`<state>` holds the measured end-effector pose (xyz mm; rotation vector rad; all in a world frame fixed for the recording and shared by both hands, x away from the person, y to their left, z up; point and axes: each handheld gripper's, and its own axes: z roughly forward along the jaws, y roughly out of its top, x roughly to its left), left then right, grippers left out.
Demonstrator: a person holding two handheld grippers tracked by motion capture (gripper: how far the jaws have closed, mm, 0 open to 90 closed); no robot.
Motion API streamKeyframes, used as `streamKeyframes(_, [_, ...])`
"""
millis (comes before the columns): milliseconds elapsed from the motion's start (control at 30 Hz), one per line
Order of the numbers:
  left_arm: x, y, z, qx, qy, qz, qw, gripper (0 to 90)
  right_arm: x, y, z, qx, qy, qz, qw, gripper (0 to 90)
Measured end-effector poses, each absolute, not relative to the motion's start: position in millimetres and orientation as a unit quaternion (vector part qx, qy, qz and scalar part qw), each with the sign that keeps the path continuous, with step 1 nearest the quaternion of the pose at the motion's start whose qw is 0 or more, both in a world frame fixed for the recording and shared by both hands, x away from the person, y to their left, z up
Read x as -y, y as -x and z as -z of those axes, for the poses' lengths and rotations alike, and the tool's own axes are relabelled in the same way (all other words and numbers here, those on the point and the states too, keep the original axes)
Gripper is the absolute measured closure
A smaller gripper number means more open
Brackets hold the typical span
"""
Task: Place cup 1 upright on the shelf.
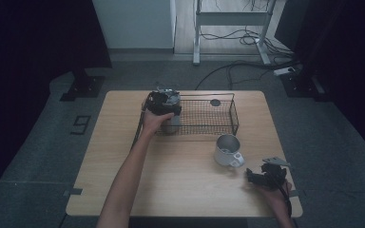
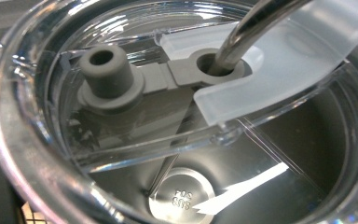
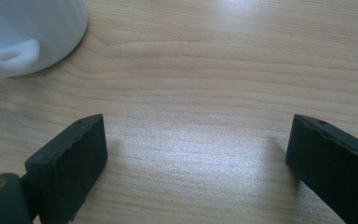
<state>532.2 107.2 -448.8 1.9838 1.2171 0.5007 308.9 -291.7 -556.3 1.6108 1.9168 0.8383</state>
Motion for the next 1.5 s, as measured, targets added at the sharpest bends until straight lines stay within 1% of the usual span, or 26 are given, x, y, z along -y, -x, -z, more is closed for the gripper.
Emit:
streamKeyframes(500, [-107, -529, 455, -0.471, -0.779, -0.189, 0.367, 3.6, 292, -309, 556, -0.704, -0.591, -0.308, 0.248, 5.2])
streamKeyframes(600, [-105, -526, 456, -0.471, -0.778, -0.196, 0.367, 3.1, 292, -309, 556, -0.704, -0.591, -0.308, 0.248, 5.2])
streamKeyframes(700, [-105, -525, 455, -0.478, -0.772, -0.202, 0.367, 0.3, 292, -309, 556, -0.704, -0.591, -0.308, 0.248, 5.2])
streamKeyframes(1000, [-108, -520, 447, -0.468, -0.767, -0.206, 0.387, 0.0, 292, -309, 556, -0.704, -0.591, -0.308, 0.248, 5.2])
streamKeyframes(1133, [-110, -515, 443, -0.469, -0.767, -0.21, 0.384, 0.0, 292, -309, 556, -0.704, -0.591, -0.308, 0.248, 5.2])
streamKeyframes(1500, [-123, -491, 433, -0.46, -0.76, -0.218, 0.404, 0.0, 292, -309, 556, -0.704, -0.59, -0.308, 0.248, 5.3])
